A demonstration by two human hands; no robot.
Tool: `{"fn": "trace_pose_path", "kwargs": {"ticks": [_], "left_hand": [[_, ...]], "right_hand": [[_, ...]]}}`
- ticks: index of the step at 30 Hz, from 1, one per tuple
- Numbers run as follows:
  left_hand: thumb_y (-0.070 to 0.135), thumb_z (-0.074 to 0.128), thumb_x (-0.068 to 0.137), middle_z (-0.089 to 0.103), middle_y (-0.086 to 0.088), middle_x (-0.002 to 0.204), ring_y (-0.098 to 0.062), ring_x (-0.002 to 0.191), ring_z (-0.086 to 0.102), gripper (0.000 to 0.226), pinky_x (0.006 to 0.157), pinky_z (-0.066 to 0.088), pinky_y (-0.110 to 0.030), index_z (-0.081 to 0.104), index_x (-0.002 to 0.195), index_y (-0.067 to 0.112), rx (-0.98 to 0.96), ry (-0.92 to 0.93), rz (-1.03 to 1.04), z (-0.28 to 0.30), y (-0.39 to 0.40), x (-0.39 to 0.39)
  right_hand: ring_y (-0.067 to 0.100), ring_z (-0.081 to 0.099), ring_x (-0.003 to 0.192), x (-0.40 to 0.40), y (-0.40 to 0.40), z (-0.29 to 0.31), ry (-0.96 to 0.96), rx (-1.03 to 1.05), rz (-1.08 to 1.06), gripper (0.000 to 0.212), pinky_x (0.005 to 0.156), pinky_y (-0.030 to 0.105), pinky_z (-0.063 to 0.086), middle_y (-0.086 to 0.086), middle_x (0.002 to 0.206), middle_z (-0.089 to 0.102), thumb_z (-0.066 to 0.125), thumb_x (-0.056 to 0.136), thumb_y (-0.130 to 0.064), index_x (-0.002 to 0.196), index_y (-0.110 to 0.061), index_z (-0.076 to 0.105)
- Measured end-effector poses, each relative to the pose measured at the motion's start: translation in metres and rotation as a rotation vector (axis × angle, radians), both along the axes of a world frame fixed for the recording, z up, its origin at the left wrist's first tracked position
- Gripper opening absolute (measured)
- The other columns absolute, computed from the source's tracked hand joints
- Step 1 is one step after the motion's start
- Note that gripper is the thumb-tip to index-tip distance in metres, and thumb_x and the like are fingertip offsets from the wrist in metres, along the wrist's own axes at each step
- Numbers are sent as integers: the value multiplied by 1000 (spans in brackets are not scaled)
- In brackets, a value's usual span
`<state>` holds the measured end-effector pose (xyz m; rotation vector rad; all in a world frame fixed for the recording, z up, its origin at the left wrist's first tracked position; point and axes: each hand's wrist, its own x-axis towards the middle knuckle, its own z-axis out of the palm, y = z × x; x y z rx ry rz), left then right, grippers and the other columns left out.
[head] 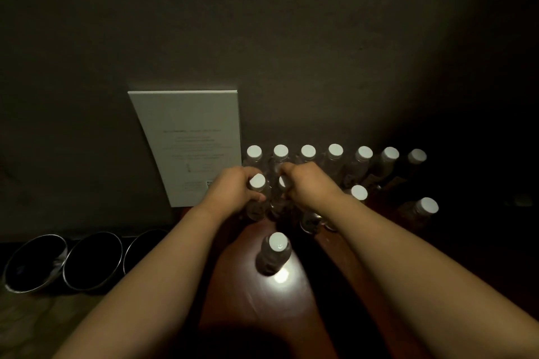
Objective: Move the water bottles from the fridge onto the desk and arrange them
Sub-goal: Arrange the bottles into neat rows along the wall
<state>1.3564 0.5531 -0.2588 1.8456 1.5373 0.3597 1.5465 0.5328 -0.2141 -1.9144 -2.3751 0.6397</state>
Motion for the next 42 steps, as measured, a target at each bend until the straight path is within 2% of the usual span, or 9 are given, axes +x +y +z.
{"fn": "trace_pose_path", "kwargs": {"ticks": [3, 10, 16, 21, 26, 30, 37, 39, 42], "left_hand": [[17, 91, 64, 75, 3, 95, -16, 93, 68, 42, 89, 54, -37, 73, 100, 26, -17, 5, 12, 0, 4, -1], [20, 92, 63, 74, 3, 93, -17, 91, 68, 43, 86, 54, -33, 71, 100, 27, -18, 42, -32, 1, 11, -3], [25, 90, 67, 71, 2, 93, -19, 89, 66, 42, 78, 49, -28, 67, 103, 26, 16, 116, -64, 1, 9, -2], [22, 88, 70, 71, -3, 99, -22, 94, 65, 46, 78, 46, -26, 66, 111, 19, 11, 140, -65, 10, 4, 1], [23, 88, 71, 71, -5, 101, -22, 96, 64, 49, 74, 40, -24, 65, 113, 14, 32, 161, -61, 14, 2, 4], [20, 89, 69, 68, -3, 94, -19, 90, 62, 47, 72, 40, -25, 66, 109, 16, 43, 149, -60, 12, 3, 3], [16, 88, 71, 70, -6, 102, -22, 95, 64, 50, 79, 46, -28, 64, 114, 16, 35, 140, -46, 11, 5, 4], [17, 88, 72, 69, -7, 105, -24, 98, 63, 50, 81, 47, -30, 63, 115, 16, 36, 152, -45, 11, 4, 4], [22, 86, 75, 65, -12, 118, -30, 110, 61, 59, 88, 46, -33, 57, 126, 17, 50, 228, -55, 13, 1, 6]], "right_hand": [[34, 61, 98, -4, -1, -1, 12, 7, -23, 31, 74, 33, 46, 14, 105, 65, 64, 84, -14, 114, -13, 57], [31, 57, 107, -7, 0, -5, 51, 44, -41, 42, 84, 32, 44, 12, 116, 58, 69, 82, -15, 122, -17, 57], [30, 57, 106, -3, -2, -2, 58, 33, -13, 43, 79, 27, 38, 12, 116, 59, 69, 82, -12, 122, -15, 56], [30, 59, 106, -3, 0, 7, 45, -8, 26, 41, 80, 30, 42, 13, 115, 62, 64, 81, -4, 121, -13, 56], [28, 63, 97, -3, 4, 1, 79, -19, -51, 43, 73, 27, 41, 10, 105, 65, 73, 80, -16, 119, -19, 57], [32, 63, 96, -6, 6, -3, 50, 13, -28, 47, 71, 30, 42, 14, 103, 65, 71, 83, -18, 126, -16, 52], [28, 63, 92, -3, 9, -4, 66, -9, 10, 46, 76, 35, 52, 11, 101, 66, 68, 84, -14, 127, -16, 51], [28, 64, 92, -1, 9, -6, 48, -7, 48, 47, 74, 33, 50, 11, 102, 66, 68, 84, -15, 127, -16, 50], [28, 63, 99, 5, 7, -3, 25, -51, 90, 64, 76, 31, 47, 9, 109, 65, 75, 82, -25, 137, -20, 44]]}}
